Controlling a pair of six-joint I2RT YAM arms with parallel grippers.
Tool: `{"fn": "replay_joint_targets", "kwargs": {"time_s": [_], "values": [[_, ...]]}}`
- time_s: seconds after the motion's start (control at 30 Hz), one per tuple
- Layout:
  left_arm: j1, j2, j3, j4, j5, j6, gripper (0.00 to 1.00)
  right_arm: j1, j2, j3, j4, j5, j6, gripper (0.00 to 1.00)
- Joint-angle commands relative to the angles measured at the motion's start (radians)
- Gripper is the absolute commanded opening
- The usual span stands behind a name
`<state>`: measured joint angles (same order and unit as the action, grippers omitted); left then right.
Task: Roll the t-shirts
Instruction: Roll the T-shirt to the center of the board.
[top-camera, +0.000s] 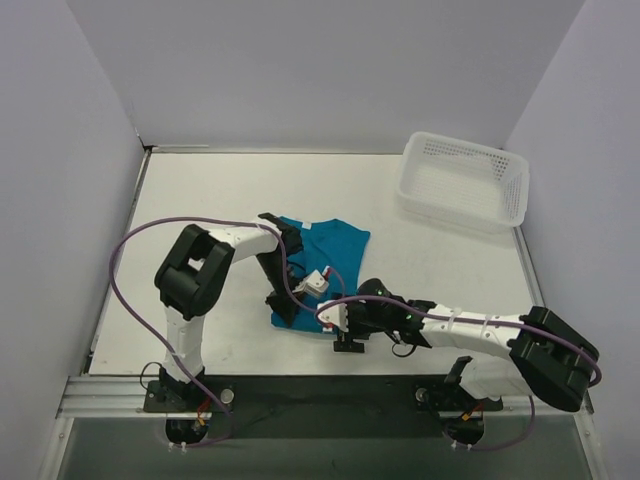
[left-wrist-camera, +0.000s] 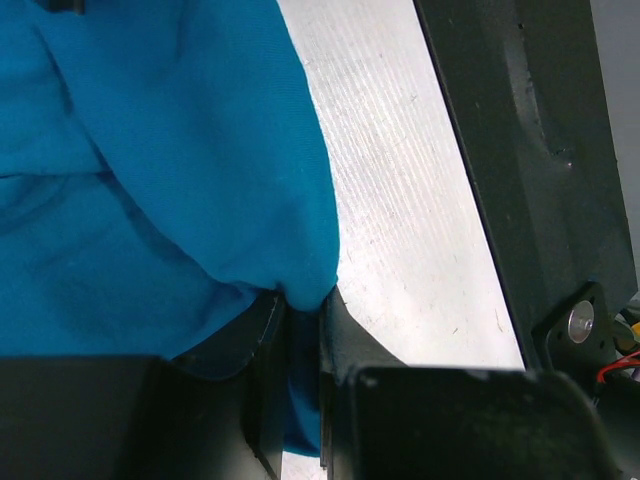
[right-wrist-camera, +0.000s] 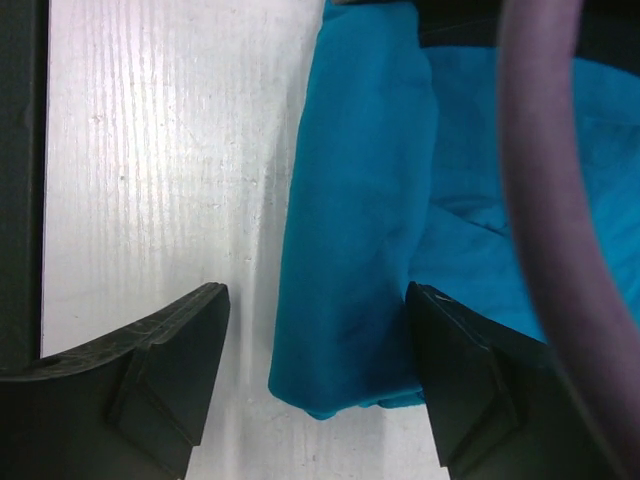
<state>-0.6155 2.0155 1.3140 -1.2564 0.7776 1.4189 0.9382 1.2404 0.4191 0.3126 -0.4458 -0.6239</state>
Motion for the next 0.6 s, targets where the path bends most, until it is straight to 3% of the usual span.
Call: {"fn": "replay_joint_targets", "kwargs": {"time_s": [0.0,0.13,0.2,0.27,0.37,0.57], "values": [[0.002,0.014,0.037,-0.055,0.052,0.028,0.00,-0.019,0.053,0.043,0.026,-0.050,-0.031,0.69],[0.003,0.029,0.057,-0.075,0.061,0.026,0.00,-0.039,0.097,0.075,-0.004,-0.071,-0.046,0.53],[0.003,0.040,0.076,-0.087,0.066,0.020,0.00,-0.062,0.131,0.121,-0.049,-0.116,-0.036,0.30],[0.010,0.051,0.100,-0.092,0.069,-0.004,0.05,-0.102,0.157,0.151,-0.128,-0.181,-0.008,0.17],[0.052,0.035,0.111,-0.057,0.080,-0.096,0.21,-0.148,0.191,0.208,-0.254,-0.284,0.039,0.09],[0.213,-0.072,0.157,0.103,0.126,-0.391,0.39,-0.223,0.290,0.305,-0.421,-0.447,0.087,0.06]]}}
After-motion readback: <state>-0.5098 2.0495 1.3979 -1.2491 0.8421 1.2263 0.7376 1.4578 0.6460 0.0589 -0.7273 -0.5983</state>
